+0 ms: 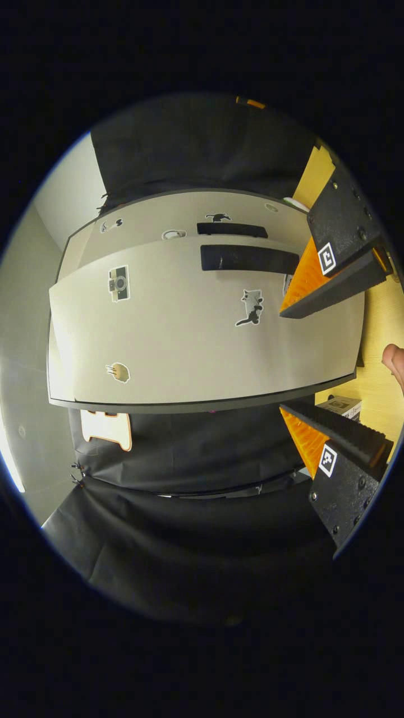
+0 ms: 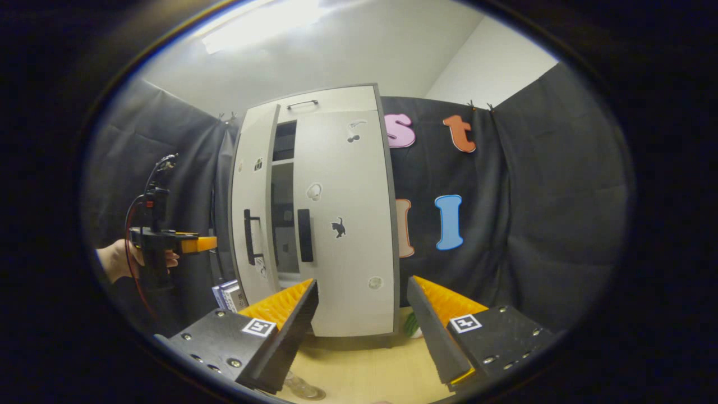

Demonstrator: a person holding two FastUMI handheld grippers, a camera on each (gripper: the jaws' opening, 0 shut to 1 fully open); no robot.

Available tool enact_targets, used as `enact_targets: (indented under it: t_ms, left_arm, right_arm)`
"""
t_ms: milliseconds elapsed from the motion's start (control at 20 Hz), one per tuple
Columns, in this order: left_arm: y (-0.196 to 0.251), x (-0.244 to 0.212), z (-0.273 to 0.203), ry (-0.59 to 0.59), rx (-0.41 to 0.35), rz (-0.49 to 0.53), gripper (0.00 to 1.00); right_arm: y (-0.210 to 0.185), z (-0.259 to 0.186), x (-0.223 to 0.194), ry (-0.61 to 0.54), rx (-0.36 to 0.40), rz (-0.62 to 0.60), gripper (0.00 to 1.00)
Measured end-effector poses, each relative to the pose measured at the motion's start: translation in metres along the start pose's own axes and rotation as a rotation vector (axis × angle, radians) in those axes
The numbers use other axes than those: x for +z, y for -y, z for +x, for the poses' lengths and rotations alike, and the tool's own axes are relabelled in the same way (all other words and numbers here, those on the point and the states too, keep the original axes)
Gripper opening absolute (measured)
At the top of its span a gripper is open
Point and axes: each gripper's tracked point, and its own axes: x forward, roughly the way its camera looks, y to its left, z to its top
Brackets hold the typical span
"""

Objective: Grasp the bottle in the cabinet with the left hand and place it on the coaster, then close the right door with the right hand and the left door with the left hand.

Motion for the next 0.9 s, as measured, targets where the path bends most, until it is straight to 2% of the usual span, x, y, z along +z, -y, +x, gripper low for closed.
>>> enact_targets:
  t_ms: [350,450,500,600,900]
  left_arm:
    - [0.01,-0.014,-0.026,-0.021,0.0,-0.013,0.94]
    - [0.006,-0.014,-0.037,-0.021,0.032,-0.014,0.94]
    - [0.006,-0.013,-0.043,-0.02,0.045,-0.024,0.94]
    - [0.013,-0.011,-0.054,-0.018,0.052,-0.039,0.94]
    - [0.045,-0.01,-0.079,0.036,0.058,-0.052,0.92]
  right_arm:
    - [-0.01,-0.001,-0.002,-0.012,-0.001,-0.005,0.97]
    - [-0.011,-0.001,-0.001,-0.02,-0.009,0.001,0.97]
    - [-0.012,-0.001,0.002,-0.017,-0.011,0.004,0.93]
    - [-0.015,0.0,0.008,-0.015,-0.01,0.002,0.97]
    - [-0.002,0.0,0.028,0.001,-0.079,-0.026,0.96]
